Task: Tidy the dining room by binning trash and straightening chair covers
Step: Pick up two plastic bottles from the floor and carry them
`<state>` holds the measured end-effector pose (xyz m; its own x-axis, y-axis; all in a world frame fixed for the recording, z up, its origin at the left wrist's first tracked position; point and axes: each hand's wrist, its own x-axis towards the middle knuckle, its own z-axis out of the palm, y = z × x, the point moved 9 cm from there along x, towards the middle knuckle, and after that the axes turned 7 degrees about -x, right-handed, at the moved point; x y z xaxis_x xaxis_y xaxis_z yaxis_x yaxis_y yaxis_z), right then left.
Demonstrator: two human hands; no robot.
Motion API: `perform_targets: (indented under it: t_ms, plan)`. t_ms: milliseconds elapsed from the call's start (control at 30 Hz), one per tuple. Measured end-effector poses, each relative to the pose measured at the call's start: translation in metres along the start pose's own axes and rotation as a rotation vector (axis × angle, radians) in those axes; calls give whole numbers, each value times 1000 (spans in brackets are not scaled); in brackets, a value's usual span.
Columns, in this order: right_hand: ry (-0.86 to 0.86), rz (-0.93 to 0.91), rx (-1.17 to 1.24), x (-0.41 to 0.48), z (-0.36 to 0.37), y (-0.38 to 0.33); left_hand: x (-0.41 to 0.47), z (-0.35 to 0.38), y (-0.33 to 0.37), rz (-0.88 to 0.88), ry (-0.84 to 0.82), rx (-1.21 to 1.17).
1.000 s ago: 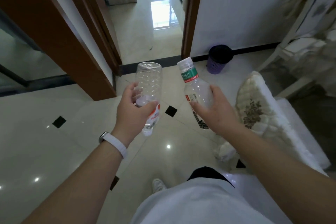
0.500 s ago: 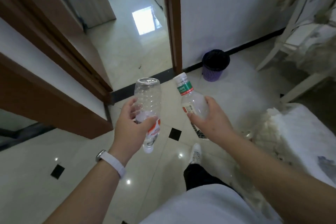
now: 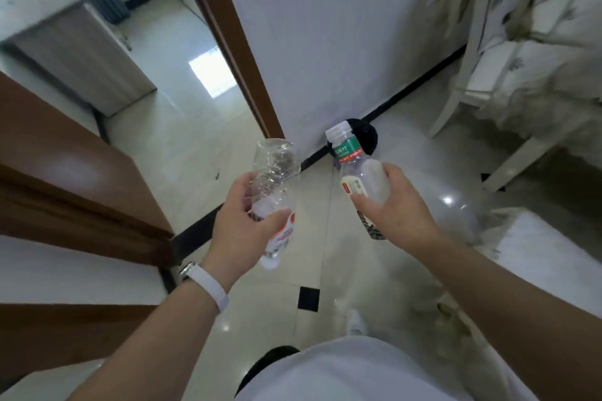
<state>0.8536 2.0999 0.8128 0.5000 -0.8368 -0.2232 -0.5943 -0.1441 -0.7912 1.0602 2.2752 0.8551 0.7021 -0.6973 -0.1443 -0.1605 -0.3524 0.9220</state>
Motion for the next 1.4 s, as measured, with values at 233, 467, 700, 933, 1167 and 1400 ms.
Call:
perform_targets:
  t_ms: [233, 467, 700, 933, 1167, 1400]
  plan:
    - [130, 93, 10, 57, -18, 31, 95, 47, 7, 15, -123, -1]
    - [234, 188, -80, 141, -27, 20, 219, 81, 8, 33, -261, 33]
    - [291, 289, -184, 235, -35, -7, 348, 100, 18, 12, -370, -20]
    - [382, 315, -173, 298, -55, -20, 438, 132, 30, 44, -447, 51]
    - [359, 317, -86, 371, -69, 7, 499, 191, 38, -5, -461, 36]
    - [247, 302, 22, 469, -79, 52, 555, 254, 36, -72, -434, 126]
